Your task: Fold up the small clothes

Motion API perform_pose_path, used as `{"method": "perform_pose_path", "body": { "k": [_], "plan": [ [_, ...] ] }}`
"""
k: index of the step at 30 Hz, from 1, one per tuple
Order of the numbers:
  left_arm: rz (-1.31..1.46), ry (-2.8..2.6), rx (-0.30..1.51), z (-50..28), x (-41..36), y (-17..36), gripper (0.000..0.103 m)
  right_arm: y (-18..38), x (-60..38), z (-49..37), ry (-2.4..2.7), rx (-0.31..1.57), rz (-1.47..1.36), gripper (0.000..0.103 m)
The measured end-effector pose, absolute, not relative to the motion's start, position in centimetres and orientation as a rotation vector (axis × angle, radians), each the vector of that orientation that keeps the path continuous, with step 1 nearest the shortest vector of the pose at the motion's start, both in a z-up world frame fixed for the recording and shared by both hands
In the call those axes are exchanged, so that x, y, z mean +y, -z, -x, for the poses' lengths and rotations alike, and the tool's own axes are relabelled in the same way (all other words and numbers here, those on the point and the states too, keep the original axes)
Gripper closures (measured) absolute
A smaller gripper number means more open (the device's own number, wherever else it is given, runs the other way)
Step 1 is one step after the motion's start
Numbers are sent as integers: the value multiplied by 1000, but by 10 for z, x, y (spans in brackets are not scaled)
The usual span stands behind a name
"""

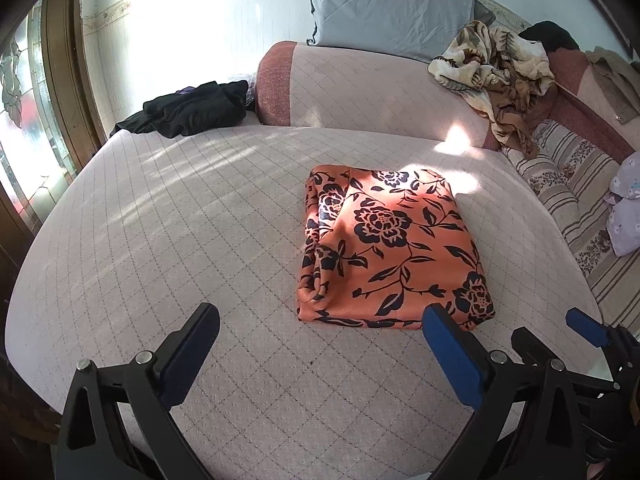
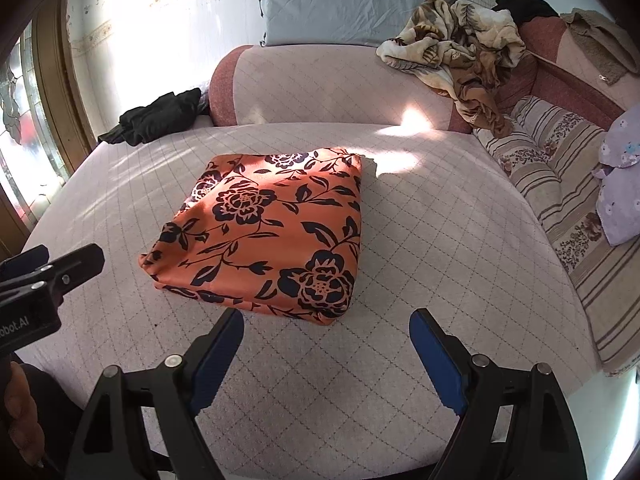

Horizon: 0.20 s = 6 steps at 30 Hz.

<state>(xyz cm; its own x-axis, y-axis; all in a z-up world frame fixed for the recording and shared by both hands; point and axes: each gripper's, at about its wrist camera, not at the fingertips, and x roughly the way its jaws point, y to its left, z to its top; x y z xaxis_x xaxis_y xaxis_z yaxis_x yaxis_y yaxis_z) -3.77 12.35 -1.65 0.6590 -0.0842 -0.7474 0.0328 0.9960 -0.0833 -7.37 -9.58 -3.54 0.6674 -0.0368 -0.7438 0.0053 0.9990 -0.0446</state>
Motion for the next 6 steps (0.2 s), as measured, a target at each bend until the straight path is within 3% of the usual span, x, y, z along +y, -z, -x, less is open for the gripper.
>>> {"method": "perform_pose_path", "body": {
  "k": [6],
  "plan": [
    [39, 70, 836, 34, 118, 14, 2, 37, -96, 69, 21, 843, 36, 16]
  ]
}}
